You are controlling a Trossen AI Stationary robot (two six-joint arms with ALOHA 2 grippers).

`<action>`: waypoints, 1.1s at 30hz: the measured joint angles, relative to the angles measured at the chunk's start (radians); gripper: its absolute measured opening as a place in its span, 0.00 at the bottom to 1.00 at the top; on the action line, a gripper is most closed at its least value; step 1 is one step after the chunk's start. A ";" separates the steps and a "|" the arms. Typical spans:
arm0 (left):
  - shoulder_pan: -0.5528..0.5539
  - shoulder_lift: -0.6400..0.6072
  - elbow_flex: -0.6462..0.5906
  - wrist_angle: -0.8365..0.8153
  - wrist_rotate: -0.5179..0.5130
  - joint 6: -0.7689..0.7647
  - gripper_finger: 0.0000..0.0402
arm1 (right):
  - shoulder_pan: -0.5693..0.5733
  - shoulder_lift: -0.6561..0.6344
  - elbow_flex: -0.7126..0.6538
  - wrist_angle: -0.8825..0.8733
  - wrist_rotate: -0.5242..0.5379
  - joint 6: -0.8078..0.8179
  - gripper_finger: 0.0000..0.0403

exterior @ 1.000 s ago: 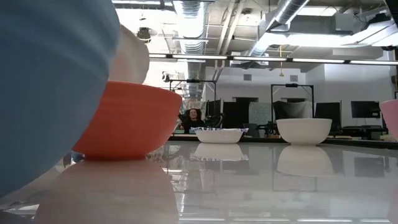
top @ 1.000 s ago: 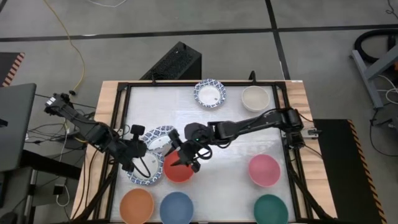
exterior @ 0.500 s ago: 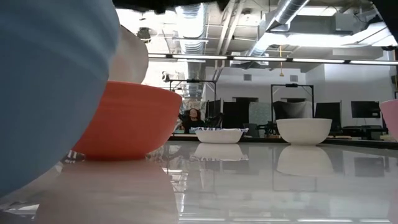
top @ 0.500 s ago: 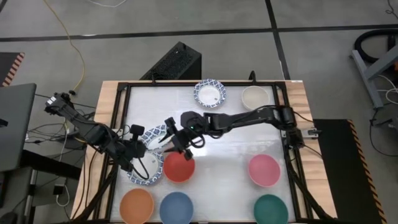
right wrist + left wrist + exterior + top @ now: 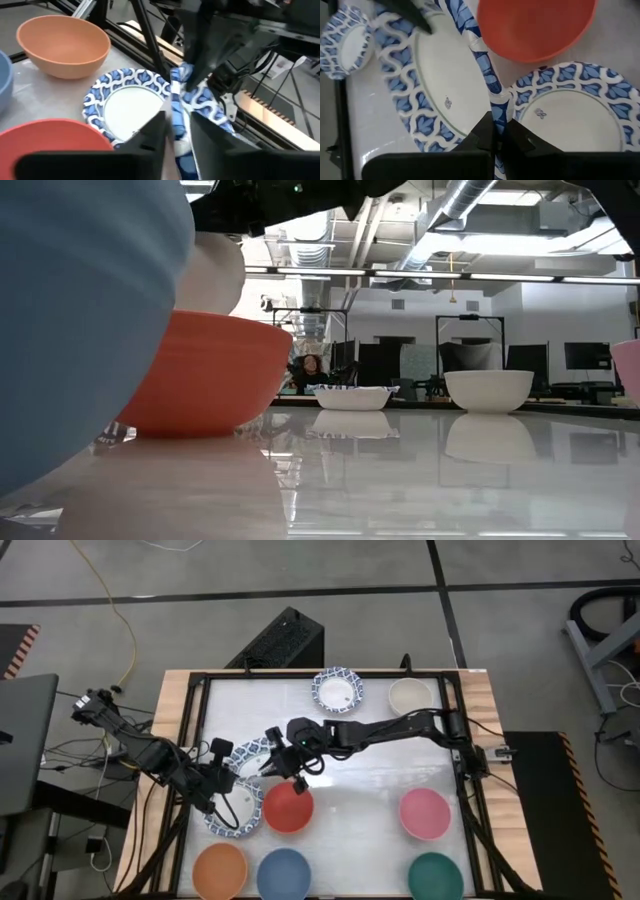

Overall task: Nest bowls inside each other
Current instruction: Stack the blue patterned bowl into the blue patterned bowl

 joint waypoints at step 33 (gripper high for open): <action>0.000 -0.012 0.419 -0.228 -0.146 -0.102 0.43 | 0.036 0.109 0.021 0.148 -0.023 -0.030 0.02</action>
